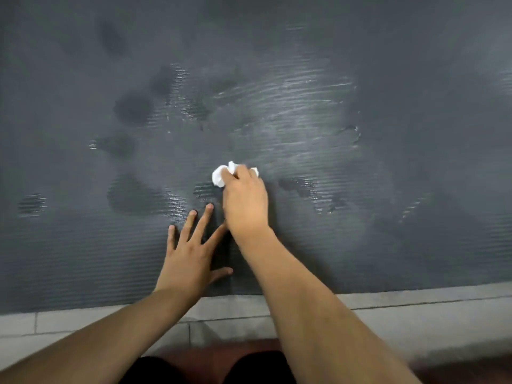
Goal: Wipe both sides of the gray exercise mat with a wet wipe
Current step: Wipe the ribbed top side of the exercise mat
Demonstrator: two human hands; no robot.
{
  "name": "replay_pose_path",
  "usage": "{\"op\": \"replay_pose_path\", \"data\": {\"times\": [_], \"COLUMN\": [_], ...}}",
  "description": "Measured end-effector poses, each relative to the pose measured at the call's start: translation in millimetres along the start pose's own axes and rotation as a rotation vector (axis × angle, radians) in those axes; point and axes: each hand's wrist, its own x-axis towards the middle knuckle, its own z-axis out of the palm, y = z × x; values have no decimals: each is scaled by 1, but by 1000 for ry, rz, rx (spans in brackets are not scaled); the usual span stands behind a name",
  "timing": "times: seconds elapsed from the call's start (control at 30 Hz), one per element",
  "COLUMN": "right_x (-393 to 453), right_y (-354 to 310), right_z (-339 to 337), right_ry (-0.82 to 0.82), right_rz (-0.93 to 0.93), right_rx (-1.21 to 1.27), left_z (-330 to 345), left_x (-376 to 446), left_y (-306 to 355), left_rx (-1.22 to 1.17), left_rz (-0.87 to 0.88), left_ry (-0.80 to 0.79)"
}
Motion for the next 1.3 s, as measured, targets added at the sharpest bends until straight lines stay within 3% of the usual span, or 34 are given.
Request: {"op": "replay_pose_path", "data": {"times": [0.13, 0.23, 0.33, 0.43, 0.6, 0.67, 0.83, 0.93, 1.07, 1.2, 1.3], "right_x": [4, 10, 3, 2, 0, -12, -49, -55, -52, -51, -50], "right_y": [19, 106, 193, 226, 205, 171, 42, 10, 54, 150, 176], "right_z": [-10, -48, -105, -119, -95, -77, -8, 4, -22, -78, -92], "right_ry": [-13, 20, 183, 270, 371, 294, 96, 51, 77, 174, 252], "right_rz": [-86, 81, 267, 367, 455, 443, 160, 70, -90, 203, 440], "right_rx": [30, -85, -137, -141, -85, -29, 87, 88, 24, -90, -125], "left_z": [-5, -7, -1, -1, -4, -7, -12, -9, -3, -1, 15], "left_x": [0, 1, 2, 3, 3, 2, -1, -2, -3, -8, -17], "left_y": [4, 6, 3, 2, 9, 9, 6, 3, -1, -4, 4], "left_rx": [-30, 9, 11, 0, 28, 34, 45, 31, 11, 70, 201], "left_rz": [-17, -26, -23, -19, -38, -39, -41, -29, 16, 70, 285], "left_ry": [-9, -29, -18, 14, -21, -29, -57, -67, -14, 55, 186]}}
